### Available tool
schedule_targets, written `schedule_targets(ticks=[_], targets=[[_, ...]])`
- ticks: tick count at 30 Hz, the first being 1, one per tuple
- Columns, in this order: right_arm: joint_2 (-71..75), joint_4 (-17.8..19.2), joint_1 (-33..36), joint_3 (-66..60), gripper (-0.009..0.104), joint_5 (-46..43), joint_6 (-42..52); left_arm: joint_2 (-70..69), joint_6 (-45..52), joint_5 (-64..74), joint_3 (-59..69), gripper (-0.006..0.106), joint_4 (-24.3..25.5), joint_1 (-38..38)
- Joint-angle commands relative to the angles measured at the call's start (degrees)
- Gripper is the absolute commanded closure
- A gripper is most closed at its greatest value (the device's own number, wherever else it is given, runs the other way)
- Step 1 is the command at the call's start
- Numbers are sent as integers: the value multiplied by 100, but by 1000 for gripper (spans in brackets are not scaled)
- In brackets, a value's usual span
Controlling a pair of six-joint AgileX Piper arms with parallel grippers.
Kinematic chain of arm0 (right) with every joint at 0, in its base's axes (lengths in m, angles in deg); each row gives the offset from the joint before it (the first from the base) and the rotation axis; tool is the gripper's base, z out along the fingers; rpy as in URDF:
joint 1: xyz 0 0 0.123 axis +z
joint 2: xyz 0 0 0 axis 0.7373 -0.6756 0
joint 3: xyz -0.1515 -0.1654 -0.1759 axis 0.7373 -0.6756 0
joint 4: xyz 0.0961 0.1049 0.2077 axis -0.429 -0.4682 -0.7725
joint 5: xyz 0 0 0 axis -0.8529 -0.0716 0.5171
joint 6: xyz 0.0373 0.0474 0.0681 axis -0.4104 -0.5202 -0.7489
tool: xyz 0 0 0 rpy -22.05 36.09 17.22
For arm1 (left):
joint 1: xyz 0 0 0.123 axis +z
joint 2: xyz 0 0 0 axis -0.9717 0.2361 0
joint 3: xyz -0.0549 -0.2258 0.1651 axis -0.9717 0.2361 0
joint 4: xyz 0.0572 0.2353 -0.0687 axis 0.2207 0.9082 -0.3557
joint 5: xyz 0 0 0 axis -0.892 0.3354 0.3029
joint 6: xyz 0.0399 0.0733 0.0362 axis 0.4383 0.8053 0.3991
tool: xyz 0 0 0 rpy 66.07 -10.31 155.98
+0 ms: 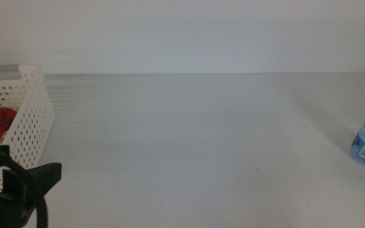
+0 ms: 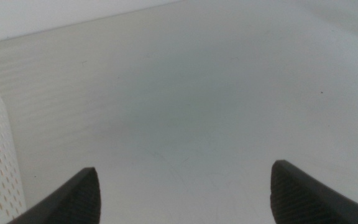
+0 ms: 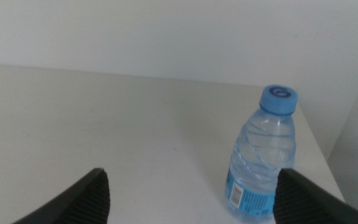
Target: Use arms to grab the bottles and put them into the dustbin to the left of the table.
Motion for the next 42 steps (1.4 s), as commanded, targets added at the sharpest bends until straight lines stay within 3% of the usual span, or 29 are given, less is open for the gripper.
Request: schedule_targets(ticks=[1, 11, 30, 42], targets=[[-55, 0, -32, 143, 19, -607, 18, 8, -77, -385, -163, 10, -65, -24], [-1352, 0, -25, 143, 19, -1287, 31, 8, -77, -385, -163, 10, -65, -24], [-3017, -606, -31, -762, 19, -4471, 42, 8, -77, -385, -163, 10, -65, -24], [-3016, -587, -31, -799, 19, -4881, -47, 8, -77, -385, -163, 10, -65, -24]])
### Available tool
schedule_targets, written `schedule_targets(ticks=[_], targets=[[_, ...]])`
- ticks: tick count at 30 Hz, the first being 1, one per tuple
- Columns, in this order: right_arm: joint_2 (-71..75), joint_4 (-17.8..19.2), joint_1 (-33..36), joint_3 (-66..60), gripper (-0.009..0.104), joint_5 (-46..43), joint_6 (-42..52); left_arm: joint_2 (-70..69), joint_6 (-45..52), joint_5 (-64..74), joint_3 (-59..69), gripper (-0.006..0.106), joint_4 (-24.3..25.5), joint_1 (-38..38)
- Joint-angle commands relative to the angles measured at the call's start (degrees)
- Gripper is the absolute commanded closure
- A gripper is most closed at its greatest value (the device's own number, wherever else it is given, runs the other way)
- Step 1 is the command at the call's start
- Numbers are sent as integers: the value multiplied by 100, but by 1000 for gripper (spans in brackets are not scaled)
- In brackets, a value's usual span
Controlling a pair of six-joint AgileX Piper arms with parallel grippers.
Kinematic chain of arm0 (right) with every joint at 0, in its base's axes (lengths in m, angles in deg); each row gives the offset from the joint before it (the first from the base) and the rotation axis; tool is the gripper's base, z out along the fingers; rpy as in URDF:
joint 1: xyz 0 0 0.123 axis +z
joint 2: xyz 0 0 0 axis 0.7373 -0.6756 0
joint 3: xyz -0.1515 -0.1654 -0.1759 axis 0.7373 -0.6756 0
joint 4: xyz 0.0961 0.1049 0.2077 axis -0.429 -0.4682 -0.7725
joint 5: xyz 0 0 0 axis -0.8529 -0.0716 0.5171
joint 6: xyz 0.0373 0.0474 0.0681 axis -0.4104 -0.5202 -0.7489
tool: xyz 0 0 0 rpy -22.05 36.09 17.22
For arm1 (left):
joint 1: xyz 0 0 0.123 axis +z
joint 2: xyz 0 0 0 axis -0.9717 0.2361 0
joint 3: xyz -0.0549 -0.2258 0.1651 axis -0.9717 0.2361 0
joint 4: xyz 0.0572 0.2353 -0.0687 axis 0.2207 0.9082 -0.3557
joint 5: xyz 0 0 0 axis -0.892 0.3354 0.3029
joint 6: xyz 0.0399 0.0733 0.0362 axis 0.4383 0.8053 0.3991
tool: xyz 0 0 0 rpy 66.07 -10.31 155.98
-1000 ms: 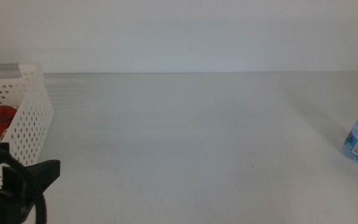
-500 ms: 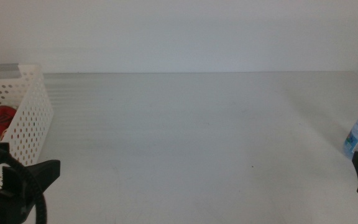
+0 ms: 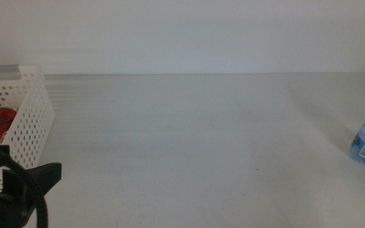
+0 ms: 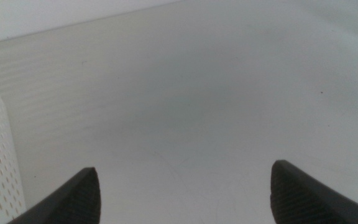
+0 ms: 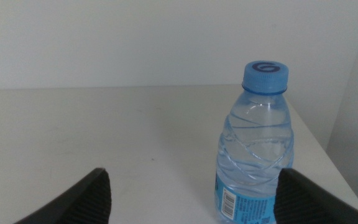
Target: Use arms to grab the bottles and put them into the dustbin to the left of the table.
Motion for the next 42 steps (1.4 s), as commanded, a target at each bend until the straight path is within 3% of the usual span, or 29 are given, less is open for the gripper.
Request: schedule_targets(ticks=[1, 7, 13, 17, 21, 27, 36, 42], targets=[[20, 28, -31, 97, 19, -516, 10, 8, -77, -385, -163, 10, -65, -24], [-221, -64, -35, 96, 19, -900, 341, 8, -77, -385, -163, 10, -65, -24], [-690, -487, -35, 96, 19, -1322, 747, 8, -77, -385, -163, 10, -65, -24], [-1042, -576, -35, 96, 19, -1616, 867, 8, -77, -385, -163, 10, -65, -24], [-1526, -576, -35, 102, 18, -2220, 867, 8, -77, -385, -163, 10, -65, -24], [-2273, -940, -35, 156, 18, -3305, 862, 8, -77, -385, -163, 10, -65, -24], [-2985, -1091, -35, 856, 18, -3279, 1046, 8, -77, -385, -163, 10, -65, -24], [-3421, -1485, -35, 1287, 18, -3274, 1165, 8, -77, -385, -163, 10, -65, -24]])
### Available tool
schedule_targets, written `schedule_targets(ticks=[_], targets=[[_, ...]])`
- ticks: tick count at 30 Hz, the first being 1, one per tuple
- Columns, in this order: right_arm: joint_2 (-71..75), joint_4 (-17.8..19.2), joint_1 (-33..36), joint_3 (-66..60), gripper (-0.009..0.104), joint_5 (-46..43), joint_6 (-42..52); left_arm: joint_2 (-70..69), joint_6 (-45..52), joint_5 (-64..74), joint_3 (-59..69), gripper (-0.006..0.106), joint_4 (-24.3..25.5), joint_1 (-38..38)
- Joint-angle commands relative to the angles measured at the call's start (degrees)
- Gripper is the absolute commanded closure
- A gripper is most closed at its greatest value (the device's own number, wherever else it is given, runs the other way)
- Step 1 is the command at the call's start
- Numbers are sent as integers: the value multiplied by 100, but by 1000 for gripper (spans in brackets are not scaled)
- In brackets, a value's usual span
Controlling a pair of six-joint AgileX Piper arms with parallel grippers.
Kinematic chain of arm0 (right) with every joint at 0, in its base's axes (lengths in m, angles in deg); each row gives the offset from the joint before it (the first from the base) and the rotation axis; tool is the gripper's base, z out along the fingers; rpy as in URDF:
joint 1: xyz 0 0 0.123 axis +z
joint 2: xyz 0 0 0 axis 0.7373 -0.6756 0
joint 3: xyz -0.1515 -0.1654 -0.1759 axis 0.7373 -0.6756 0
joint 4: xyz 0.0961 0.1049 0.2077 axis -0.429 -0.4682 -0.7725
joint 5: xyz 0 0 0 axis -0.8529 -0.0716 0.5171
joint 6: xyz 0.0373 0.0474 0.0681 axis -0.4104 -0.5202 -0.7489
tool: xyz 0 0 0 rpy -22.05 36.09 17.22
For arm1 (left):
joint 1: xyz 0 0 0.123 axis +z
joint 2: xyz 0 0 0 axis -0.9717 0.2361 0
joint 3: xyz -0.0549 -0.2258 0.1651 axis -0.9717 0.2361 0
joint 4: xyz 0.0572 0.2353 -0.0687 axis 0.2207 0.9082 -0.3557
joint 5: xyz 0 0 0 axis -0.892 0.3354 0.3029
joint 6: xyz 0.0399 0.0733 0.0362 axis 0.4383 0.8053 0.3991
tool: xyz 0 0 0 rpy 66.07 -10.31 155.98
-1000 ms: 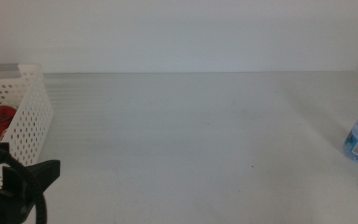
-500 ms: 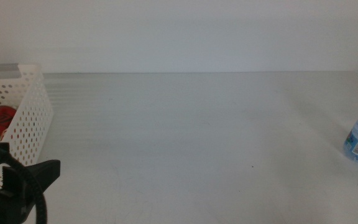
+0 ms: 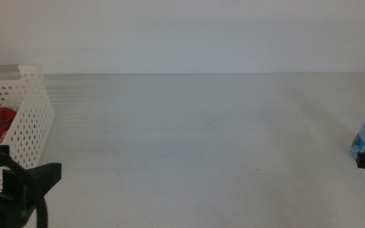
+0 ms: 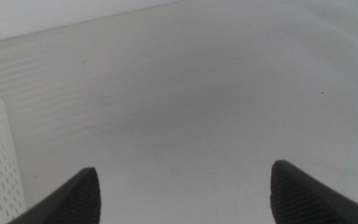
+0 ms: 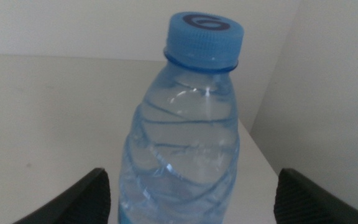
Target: Use arms to grab the bottles and put them into the dustbin to the left of the table.
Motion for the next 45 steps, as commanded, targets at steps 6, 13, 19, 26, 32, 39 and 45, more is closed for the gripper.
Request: schedule_targets(ticks=[6, 13, 19, 26, 32, 39, 45], targets=[[-450, -35, -384, 823, 18, -1123, 84, 8, -77, -385, -163, 10, -65, -24], [-837, 36, -608, 1487, 18, -722, -238, 8, -77, -385, -163, 10, -65, -24], [-1126, 189, -608, 1945, 18, -434, -212, 8, -77, -385, -163, 10, -65, -24], [-1561, 202, -608, 2239, 18, -442, -212, 8, -77, -385, -163, 10, -65, -24], [-1768, 178, -608, 2274, 26, -456, -212, 8, -77, -385, -163, 10, -65, -24], [-1682, 415, -578, 2274, 95, -429, -243, 8, -77, -385, -163, 10, -65, -24], [-1145, 1497, -300, 2373, 95, -272, -403, 8, -77, -385, -163, 10, -65, -24]])
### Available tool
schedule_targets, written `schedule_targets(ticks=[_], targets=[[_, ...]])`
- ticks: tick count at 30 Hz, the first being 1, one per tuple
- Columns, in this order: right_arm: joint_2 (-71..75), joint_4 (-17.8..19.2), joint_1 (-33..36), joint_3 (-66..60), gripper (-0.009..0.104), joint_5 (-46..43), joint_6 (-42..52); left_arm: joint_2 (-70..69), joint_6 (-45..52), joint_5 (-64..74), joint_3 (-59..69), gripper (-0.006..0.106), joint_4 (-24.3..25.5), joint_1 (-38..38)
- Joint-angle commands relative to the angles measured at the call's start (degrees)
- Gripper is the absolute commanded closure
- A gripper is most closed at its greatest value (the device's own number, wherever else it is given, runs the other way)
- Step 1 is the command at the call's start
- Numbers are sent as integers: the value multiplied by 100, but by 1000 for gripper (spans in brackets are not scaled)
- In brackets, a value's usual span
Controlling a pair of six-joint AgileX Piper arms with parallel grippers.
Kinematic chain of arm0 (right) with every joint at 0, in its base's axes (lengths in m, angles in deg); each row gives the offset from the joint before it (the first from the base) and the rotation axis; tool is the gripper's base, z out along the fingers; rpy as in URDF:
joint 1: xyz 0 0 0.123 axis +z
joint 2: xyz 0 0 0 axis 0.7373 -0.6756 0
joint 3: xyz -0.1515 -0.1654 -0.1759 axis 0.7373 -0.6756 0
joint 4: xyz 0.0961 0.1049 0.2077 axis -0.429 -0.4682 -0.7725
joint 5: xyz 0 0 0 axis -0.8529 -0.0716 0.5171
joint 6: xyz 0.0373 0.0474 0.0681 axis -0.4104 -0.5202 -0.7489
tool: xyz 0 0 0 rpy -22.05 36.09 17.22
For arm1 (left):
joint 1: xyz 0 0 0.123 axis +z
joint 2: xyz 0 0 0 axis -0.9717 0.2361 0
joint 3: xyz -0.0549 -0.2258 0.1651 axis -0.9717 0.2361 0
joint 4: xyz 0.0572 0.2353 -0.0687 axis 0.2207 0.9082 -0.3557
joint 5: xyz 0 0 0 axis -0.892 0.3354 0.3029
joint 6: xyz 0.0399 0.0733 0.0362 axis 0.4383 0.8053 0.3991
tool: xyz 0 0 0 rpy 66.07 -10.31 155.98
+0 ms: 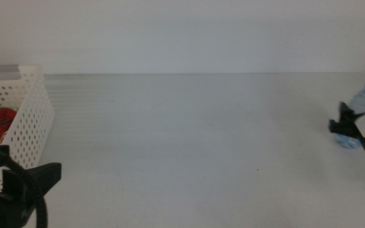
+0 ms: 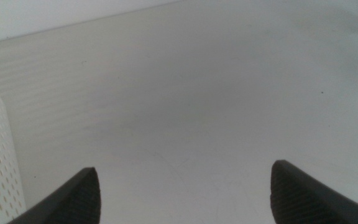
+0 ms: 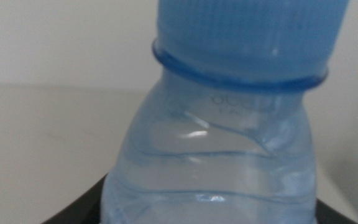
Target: Use arms to grab the bottles and put them into the dustbin to the left of the table.
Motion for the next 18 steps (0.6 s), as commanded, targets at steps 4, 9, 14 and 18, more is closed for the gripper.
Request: schedule_targets(ticks=[4, 9, 14, 18], targets=[[846, 844, 448, 738, 95, 344, -544, 8, -77, -385, -163, 10, -65, -24], [897, 1936, 1188, 1782, 95, 1475, -1121, 8, -77, -385, -163, 10, -65, -24], [555, 2650, 1960, 2909, 95, 1990, -1589, 8, -77, -385, -163, 10, -65, -24], [105, 2876, 2424, 3899, 95, 2455, -1965, 8, -77, -385, -163, 10, -65, -24]])
